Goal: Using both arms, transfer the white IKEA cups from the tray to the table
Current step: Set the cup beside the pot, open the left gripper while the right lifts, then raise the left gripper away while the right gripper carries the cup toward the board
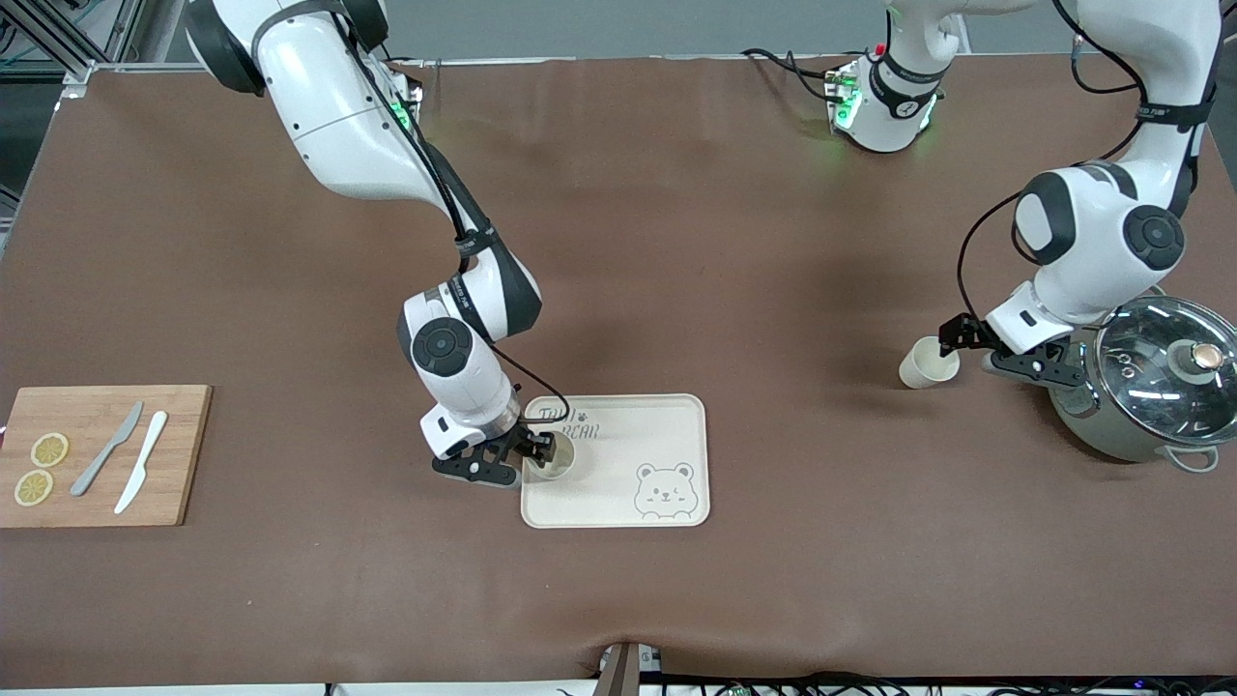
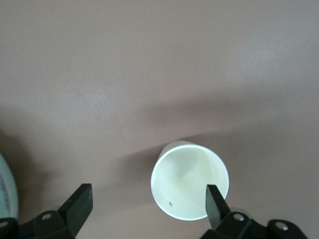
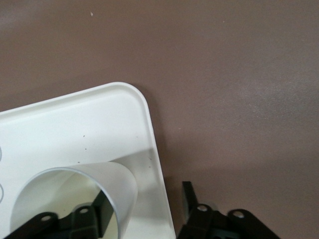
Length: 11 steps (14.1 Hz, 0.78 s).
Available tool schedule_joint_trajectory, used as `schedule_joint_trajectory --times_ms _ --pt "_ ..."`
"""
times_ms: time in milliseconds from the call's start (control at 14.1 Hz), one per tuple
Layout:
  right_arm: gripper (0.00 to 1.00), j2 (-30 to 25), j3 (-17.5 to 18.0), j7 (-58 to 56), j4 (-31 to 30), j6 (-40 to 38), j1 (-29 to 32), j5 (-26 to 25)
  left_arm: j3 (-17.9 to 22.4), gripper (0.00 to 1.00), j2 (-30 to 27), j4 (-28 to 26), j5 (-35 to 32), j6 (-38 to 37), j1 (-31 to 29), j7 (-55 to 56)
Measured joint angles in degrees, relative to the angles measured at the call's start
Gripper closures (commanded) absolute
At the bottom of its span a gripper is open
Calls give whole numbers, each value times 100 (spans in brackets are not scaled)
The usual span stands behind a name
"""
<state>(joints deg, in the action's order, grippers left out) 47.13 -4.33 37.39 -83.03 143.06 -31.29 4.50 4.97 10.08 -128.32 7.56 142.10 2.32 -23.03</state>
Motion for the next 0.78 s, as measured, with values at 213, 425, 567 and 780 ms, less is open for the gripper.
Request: schedule_joint_trajectory --times_ms 213,425,567,780 --pt "100 0 0 0 23 3 -3 0 -3 0 229 1034 20 -906 3 212" --pt "100 0 1 0 50 4 -11 0 -42 0 877 2669 -15 -1961 191 1023" --pt "100 1 2 0 52 4 -28 0 -62 0 1453 3387 -229 -2102 539 1855" --pt "100 2 3 0 81 -13 -48 2 -84 0 2263 4024 -542 -2099 1173 3007"
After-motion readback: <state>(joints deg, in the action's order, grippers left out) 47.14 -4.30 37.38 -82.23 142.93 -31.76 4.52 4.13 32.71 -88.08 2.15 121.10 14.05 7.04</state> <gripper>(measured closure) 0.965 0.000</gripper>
